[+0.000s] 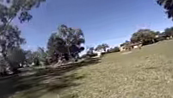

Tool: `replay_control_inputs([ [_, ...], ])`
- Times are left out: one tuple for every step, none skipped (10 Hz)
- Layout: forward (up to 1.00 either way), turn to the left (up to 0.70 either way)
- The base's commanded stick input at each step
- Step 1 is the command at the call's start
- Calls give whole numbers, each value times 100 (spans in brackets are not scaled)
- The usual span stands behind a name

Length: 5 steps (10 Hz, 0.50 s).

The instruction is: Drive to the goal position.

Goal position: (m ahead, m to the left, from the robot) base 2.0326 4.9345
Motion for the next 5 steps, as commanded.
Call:
replay_control_inputs([
  [0, 45],
  [0, 45],
  [0, 45],
  [0, 45],
  [0, 45],
])
